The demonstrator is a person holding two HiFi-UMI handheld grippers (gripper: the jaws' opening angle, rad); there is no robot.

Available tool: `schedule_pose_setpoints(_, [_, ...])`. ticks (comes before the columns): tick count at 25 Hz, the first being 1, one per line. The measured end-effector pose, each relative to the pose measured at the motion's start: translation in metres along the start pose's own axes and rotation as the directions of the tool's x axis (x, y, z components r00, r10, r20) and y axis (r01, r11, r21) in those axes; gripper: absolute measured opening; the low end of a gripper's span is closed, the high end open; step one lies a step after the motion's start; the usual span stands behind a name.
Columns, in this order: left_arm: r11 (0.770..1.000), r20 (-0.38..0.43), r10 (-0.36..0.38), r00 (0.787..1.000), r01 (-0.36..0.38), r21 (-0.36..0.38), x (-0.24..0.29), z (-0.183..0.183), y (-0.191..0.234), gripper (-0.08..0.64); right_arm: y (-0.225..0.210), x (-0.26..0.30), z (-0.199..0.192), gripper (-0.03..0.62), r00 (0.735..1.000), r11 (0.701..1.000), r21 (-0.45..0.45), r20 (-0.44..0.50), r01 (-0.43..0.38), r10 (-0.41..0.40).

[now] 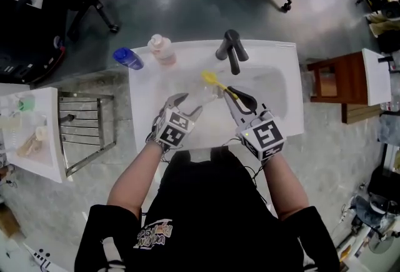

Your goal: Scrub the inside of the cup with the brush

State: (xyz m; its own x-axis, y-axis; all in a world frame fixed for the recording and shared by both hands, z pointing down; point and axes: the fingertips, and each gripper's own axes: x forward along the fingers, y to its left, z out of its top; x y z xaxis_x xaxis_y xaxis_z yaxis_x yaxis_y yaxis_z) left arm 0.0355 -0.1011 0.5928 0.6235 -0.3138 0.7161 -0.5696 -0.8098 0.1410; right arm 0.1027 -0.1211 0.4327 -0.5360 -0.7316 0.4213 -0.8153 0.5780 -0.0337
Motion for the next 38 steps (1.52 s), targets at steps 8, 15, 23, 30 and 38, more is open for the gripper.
schedule_pose_setpoints(8, [0.999,-0.109,0.029,0.994,-0.025,0.04,0.03,-0.021,0.003,0.232,-0.004,0.021,-0.028,0.037,0.995,0.998,0.004,-0.07,-0.067,0.067])
schedule_pose_setpoints(15, [0.997,-0.175,0.049,0.983,-0.039,0.062,0.05,-0.039,0.007,0.23,-0.007,0.029,-0.058,0.037,0.983,0.995,0.002,-0.159,-0.095,0.094])
schedule_pose_setpoints(23, [0.997,-0.214,0.061,0.975,-0.048,0.063,0.064,-0.053,0.011,0.213,-0.005,0.032,-0.09,0.037,0.961,0.993,-0.005,-0.25,-0.121,0.116])
schedule_pose_setpoints(30, [0.992,-0.222,0.087,0.971,-0.064,0.11,0.071,-0.057,0.013,0.146,-0.008,0.036,-0.111,0.037,0.945,0.991,0.017,-0.299,-0.136,0.135])
schedule_pose_setpoints(38, [0.993,-0.202,0.081,0.976,-0.061,0.103,0.07,-0.056,0.015,0.066,0.002,0.047,-0.131,0.037,0.913,0.982,0.03,-0.362,-0.189,0.187])
